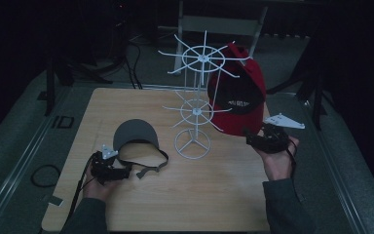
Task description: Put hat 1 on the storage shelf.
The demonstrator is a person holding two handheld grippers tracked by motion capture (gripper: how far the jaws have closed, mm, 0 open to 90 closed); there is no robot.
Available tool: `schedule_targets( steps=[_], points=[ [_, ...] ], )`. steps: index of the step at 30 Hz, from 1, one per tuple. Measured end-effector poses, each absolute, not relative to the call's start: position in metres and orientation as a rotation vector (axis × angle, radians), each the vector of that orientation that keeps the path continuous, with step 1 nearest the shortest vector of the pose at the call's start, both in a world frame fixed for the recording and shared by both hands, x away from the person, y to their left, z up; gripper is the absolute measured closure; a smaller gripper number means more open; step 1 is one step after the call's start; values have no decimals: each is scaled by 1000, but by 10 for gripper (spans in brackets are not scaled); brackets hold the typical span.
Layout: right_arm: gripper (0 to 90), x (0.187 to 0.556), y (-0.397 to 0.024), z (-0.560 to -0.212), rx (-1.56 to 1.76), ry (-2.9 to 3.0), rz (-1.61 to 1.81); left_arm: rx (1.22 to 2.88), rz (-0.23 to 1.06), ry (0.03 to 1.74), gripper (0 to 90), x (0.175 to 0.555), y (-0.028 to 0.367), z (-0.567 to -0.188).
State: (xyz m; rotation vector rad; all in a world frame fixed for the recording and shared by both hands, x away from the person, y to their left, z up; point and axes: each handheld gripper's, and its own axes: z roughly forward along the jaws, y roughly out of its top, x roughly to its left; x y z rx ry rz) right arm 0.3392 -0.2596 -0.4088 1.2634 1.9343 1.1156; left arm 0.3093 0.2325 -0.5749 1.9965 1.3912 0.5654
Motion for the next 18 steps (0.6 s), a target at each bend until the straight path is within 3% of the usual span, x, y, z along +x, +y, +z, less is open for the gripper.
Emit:
schedule_targets(
  steps=[10,18],
  points=[
    [286,318,-268,-433,1242,2019,1041,2006,550,1418,416,301,242,-566],
    [287,308,-276,-453,1259,2033,1043,1997,505,1360,479,292,244,-547]
  ],
)
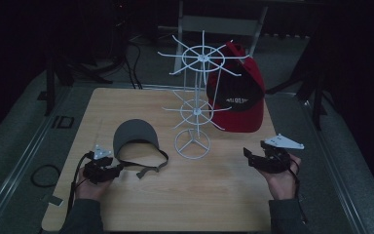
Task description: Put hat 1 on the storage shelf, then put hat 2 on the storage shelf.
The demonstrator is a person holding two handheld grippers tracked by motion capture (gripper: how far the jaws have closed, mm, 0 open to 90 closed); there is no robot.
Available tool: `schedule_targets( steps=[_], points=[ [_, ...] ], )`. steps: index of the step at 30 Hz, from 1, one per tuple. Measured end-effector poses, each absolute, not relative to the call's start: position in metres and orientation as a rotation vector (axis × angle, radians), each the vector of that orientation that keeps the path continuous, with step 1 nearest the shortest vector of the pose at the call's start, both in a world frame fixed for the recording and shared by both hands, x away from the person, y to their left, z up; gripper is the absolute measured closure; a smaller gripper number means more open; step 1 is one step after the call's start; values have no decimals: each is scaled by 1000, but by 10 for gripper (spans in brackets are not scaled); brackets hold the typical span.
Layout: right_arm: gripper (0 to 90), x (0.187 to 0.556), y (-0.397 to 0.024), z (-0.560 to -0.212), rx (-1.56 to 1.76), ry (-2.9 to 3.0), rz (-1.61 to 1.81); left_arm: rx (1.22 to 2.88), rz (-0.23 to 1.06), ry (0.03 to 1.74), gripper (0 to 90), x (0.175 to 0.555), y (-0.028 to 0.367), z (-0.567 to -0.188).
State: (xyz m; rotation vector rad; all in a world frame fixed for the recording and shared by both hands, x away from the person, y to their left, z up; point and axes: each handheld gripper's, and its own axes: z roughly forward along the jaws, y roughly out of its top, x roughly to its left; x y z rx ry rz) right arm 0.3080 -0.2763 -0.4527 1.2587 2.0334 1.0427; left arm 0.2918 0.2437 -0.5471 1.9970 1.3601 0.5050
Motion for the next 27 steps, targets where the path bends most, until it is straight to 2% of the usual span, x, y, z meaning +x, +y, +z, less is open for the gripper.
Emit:
schedule_targets(
  steps=[16,27],
  points=[
    [288,298,-286,-491,1339,2057,1003,2043,442,1123,495,288,219,-517],
    [289,295,-289,-504,1375,2070,1008,2108,363,1034,507,299,199,-525]
  ],
)
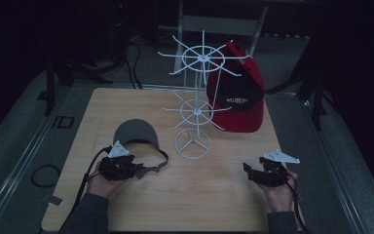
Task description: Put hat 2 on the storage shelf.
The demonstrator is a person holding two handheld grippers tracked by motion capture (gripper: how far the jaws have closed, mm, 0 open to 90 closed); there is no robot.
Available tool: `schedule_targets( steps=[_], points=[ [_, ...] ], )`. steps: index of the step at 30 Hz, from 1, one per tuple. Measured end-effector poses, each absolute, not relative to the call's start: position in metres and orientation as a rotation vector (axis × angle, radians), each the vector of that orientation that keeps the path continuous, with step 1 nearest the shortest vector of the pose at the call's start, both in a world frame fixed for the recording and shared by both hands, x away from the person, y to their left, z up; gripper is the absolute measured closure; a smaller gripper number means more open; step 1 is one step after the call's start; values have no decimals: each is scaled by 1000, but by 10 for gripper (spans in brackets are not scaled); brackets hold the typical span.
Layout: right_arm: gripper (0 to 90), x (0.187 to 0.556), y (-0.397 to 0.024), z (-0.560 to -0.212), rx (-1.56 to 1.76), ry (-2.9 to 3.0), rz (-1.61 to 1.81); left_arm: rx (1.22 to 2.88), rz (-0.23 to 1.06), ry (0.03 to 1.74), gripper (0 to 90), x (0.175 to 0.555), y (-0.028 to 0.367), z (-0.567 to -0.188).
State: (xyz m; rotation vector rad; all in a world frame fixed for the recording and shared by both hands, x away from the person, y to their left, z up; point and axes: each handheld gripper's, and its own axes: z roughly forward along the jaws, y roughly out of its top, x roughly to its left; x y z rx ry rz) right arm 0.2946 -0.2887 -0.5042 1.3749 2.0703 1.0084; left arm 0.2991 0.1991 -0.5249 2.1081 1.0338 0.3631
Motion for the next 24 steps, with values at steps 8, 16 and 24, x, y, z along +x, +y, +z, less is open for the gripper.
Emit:
schedule_targets(
  steps=[8,16,24],
  points=[
    [289,294,-288,-505,1373,2073,1011,2134,323,977,485,303,192,-531],
    [289,295,-289,-506,1379,2075,1014,2167,289,949,474,307,184,-538],
    [301,294,-289,-507,1371,2082,1009,2227,265,922,499,309,176,-546]
  ],
)
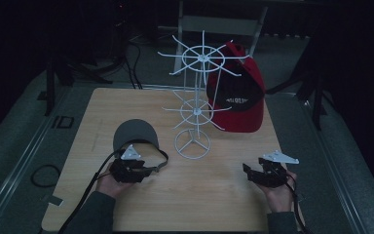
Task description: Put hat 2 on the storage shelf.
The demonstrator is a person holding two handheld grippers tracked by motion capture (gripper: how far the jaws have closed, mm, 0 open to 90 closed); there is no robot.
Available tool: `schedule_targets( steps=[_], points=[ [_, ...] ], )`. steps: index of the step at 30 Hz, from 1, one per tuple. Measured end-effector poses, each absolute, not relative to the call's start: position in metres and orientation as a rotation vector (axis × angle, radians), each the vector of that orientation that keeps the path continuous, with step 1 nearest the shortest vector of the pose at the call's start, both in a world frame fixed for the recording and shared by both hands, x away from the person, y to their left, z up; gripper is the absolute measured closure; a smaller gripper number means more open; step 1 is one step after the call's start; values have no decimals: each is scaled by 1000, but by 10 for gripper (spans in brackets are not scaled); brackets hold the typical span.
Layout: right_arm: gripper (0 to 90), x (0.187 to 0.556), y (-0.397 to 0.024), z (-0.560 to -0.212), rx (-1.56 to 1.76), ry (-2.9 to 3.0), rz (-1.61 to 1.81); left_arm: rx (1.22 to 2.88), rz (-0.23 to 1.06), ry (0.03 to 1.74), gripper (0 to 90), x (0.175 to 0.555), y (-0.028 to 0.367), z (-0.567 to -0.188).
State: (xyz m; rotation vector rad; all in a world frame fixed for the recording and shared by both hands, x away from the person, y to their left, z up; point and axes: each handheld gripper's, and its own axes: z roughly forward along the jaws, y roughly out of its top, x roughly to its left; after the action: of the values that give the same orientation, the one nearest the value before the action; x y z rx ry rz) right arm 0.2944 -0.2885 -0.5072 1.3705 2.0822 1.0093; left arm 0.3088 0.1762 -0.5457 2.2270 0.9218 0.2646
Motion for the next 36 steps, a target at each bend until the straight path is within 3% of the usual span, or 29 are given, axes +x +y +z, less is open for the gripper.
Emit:
schedule_targets(
  steps=[8,13,17,36],
  points=[
    [304,294,-289,-508,1371,2083,1010,2273,250,926,569,313,168,-556],
    [305,293,-290,-510,1372,2085,1008,2299,271,948,774,311,169,-554],
    [307,292,-291,-511,1376,2084,1007,2287,263,941,876,308,169,-550],
    [315,290,-292,-517,1386,2092,1011,2083,291,959,891,309,188,-503]
  ],
)
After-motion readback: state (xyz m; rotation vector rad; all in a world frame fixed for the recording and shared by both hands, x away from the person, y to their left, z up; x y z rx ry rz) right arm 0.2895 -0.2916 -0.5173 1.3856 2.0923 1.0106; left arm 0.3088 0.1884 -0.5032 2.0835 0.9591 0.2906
